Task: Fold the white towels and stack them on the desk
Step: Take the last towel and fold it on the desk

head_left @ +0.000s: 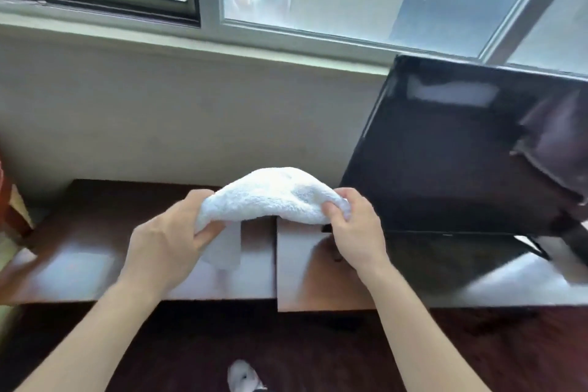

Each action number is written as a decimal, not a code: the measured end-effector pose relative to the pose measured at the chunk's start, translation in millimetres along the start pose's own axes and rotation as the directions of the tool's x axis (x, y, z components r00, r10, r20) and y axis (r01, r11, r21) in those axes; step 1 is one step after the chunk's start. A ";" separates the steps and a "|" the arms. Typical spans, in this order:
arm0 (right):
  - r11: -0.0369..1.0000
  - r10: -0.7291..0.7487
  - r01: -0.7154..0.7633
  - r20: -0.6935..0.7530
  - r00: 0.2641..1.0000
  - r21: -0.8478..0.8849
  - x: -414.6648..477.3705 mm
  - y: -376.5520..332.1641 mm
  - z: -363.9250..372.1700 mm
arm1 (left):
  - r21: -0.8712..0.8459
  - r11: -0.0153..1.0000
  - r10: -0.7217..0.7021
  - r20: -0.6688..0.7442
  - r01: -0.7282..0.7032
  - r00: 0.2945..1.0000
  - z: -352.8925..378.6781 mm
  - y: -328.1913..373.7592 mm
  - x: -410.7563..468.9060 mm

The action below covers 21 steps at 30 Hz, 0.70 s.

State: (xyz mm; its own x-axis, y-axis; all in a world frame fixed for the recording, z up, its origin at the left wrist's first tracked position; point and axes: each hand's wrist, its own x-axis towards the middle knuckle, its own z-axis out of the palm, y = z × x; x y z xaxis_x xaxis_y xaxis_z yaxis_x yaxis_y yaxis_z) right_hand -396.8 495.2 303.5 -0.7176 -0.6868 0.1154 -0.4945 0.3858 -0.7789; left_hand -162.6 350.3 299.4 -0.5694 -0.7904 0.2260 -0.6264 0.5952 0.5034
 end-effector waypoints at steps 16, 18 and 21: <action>0.956 0.287 -0.290 -0.392 0.874 0.054 -118.3 209.7 -364.5 | -0.334 0.850 0.498 0.257 -0.407 0.828 175.7 397.0 -56.3; 0.936 0.327 -0.349 -0.441 0.836 0.033 -130.8 257.8 -420.9 | -0.367 0.825 0.538 0.277 -0.430 0.796 217.5 457.5 -62.5; 0.895 0.387 -0.445 -0.518 0.763 0.014 -149.0 320.4 -494.5 | -0.441 0.783 0.595 0.325 -0.439 0.735 277.6 540.5 -75.5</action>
State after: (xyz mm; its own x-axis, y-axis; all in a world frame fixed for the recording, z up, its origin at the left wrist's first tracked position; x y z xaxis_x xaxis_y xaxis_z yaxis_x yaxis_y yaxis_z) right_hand -690.8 1025.7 341.6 -0.9929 -0.0555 0.1054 -0.1163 0.6427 -0.7572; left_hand -606.0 771.9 322.9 -0.9642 -0.1800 0.1947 -0.0061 0.7490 0.6625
